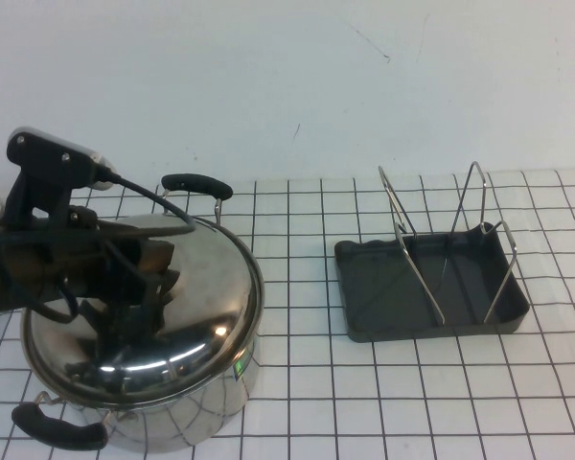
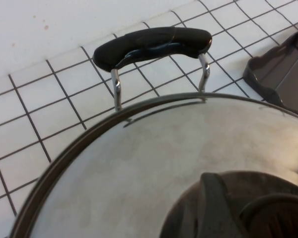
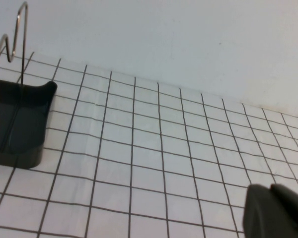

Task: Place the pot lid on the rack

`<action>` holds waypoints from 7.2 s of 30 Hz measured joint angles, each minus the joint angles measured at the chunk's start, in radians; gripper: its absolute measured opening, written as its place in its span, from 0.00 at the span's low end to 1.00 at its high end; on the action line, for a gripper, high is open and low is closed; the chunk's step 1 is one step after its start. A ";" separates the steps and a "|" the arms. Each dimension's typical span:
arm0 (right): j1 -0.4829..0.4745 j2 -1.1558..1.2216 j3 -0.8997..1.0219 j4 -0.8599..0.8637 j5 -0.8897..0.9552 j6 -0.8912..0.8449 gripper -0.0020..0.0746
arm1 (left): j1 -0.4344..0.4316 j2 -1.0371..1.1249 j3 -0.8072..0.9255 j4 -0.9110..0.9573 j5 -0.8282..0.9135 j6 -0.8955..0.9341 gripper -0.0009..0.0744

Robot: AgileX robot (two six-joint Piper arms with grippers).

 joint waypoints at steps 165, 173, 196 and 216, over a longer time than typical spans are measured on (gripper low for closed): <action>0.229 1.331 -0.757 1.619 0.152 -1.290 0.69 | -0.596 -0.449 0.120 0.546 0.194 -0.757 0.01; 0.163 1.175 -0.757 1.267 0.250 -1.169 0.66 | -0.596 -0.449 0.120 0.593 0.139 -0.757 0.01; 0.129 0.318 -0.456 0.375 0.466 -0.593 0.03 | -0.596 -0.827 0.123 1.604 0.299 -1.797 0.01; 0.129 -0.071 -0.160 0.461 0.436 -0.569 0.03 | -0.596 -1.209 0.391 1.651 0.291 -1.828 0.01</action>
